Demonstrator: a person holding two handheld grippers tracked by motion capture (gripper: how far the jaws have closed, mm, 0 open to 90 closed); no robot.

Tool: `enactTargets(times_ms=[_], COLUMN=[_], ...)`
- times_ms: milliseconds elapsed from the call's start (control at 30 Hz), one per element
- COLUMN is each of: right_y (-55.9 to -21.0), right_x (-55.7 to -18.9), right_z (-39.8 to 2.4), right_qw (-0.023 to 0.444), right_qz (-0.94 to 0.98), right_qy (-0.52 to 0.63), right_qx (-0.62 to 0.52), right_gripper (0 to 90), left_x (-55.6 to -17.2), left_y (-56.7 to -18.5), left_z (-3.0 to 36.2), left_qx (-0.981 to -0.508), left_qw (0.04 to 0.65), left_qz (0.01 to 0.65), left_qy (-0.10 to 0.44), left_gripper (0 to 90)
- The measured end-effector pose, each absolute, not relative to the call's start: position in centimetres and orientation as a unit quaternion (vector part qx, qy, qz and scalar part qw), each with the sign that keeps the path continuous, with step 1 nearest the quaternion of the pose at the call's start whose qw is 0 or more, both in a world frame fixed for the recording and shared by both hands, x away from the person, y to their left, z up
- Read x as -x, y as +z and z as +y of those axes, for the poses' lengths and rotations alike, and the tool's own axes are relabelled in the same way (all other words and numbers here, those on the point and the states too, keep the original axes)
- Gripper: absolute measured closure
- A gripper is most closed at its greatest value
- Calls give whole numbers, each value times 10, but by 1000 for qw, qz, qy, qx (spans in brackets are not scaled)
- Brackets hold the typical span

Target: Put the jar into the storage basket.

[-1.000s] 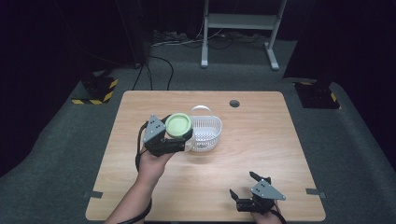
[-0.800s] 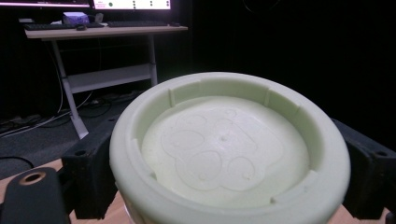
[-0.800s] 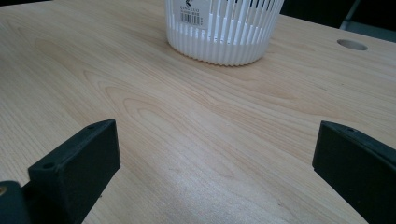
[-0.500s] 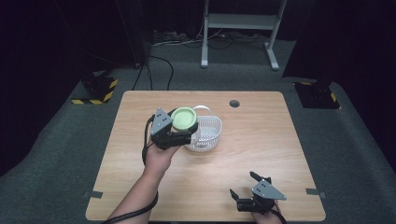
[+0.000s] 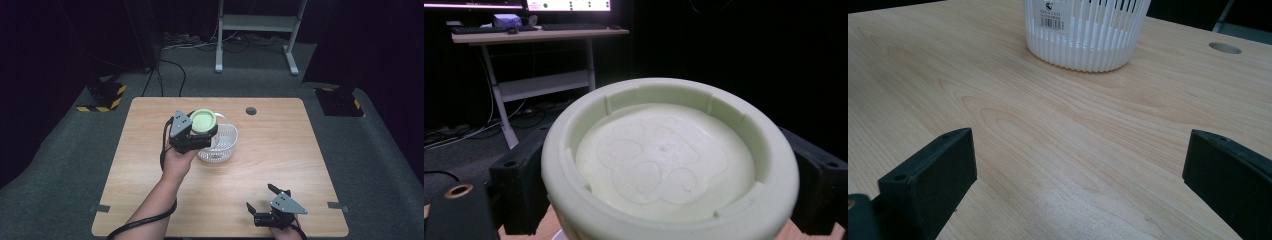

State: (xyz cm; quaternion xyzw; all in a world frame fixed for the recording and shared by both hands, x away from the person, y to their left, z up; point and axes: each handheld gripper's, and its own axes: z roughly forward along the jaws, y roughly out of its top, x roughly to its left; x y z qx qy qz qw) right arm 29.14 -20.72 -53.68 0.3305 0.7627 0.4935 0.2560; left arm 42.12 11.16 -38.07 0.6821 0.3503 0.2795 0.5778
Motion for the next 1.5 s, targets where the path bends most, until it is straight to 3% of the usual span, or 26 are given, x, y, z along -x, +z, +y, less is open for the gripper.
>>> enactTargets(times_ms=[1500], right_y=[-537], right_x=[-292], right_z=[-209], right_qw=[250], right_qz=[760], right_qy=[500], right_qx=[-332], right_gripper=[8], left_x=[-464], left_y=[-429], left_z=[78], left_qx=[-699], left_qw=[538], left_qz=[386], left_qy=[271], left_gripper=[119])
